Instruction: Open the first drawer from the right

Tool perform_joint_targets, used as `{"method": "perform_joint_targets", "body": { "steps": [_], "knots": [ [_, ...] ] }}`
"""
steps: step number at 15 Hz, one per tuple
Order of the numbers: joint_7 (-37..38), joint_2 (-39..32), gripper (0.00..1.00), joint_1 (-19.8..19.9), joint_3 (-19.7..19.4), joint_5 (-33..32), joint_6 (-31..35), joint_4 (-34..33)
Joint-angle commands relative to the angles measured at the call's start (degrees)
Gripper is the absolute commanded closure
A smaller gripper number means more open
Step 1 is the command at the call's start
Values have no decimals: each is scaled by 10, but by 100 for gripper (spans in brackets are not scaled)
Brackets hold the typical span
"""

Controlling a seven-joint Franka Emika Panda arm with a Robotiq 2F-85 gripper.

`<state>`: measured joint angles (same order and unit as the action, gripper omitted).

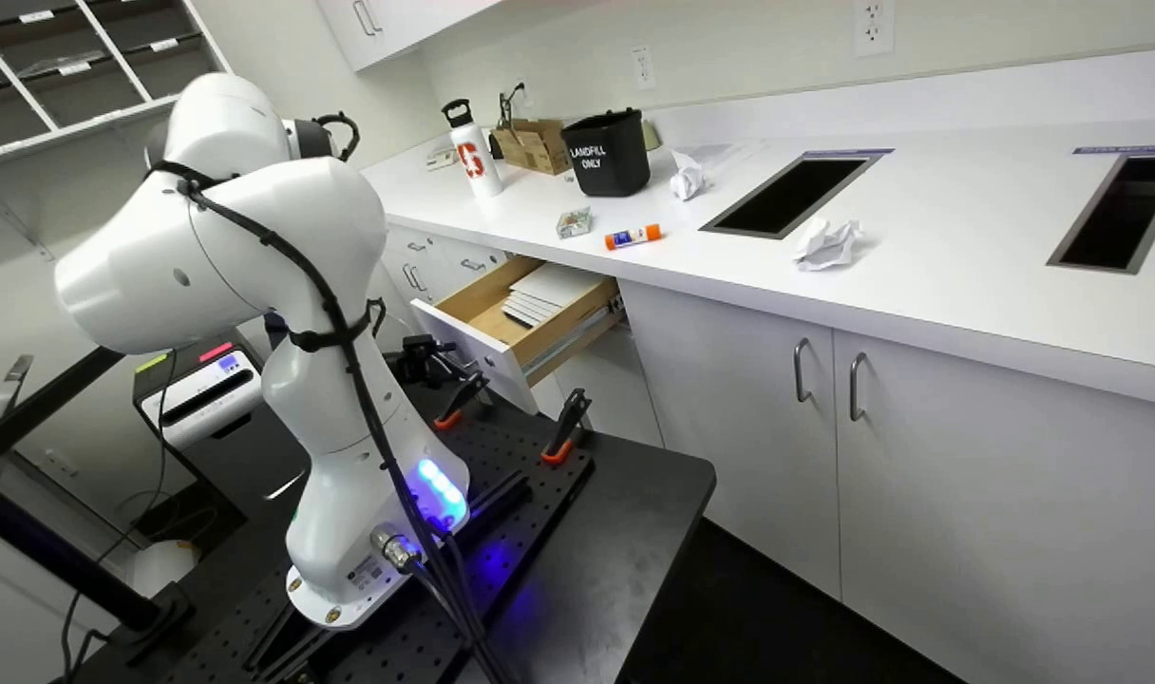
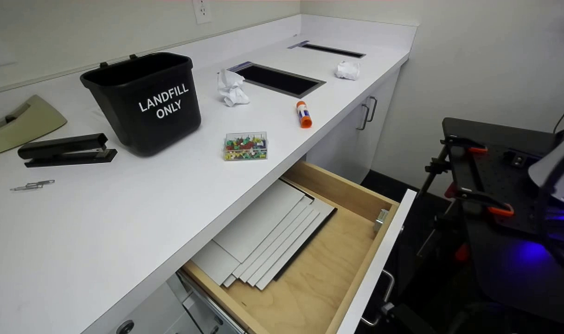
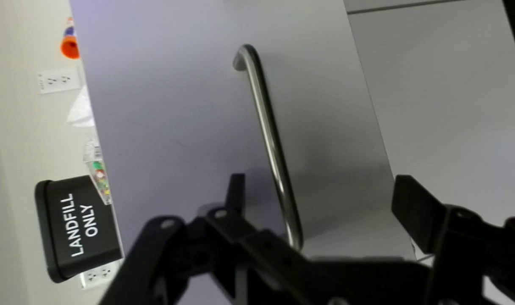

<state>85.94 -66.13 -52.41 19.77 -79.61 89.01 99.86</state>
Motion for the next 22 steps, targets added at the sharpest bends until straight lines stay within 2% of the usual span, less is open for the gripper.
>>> {"method": "perform_joint_targets", "body": {
  "steps": [1, 5, 8, 9, 11, 15, 19, 22],
  "knots": [
    [24, 113, 0, 52, 5, -69, 112, 137],
    [39, 193, 0, 104, 21, -164, 220, 235],
    [15, 230, 0, 137, 45, -196, 265, 273],
    [22, 177, 0, 121, 38, -182, 229, 221],
    [20, 200, 0, 135, 48, -189, 243, 244],
    [25, 214, 0, 135, 52, -191, 239, 255],
    [84, 292, 0, 144, 85, -184, 248, 302],
    [131, 376, 0, 167, 118, -157, 270, 356]
  ]
}}
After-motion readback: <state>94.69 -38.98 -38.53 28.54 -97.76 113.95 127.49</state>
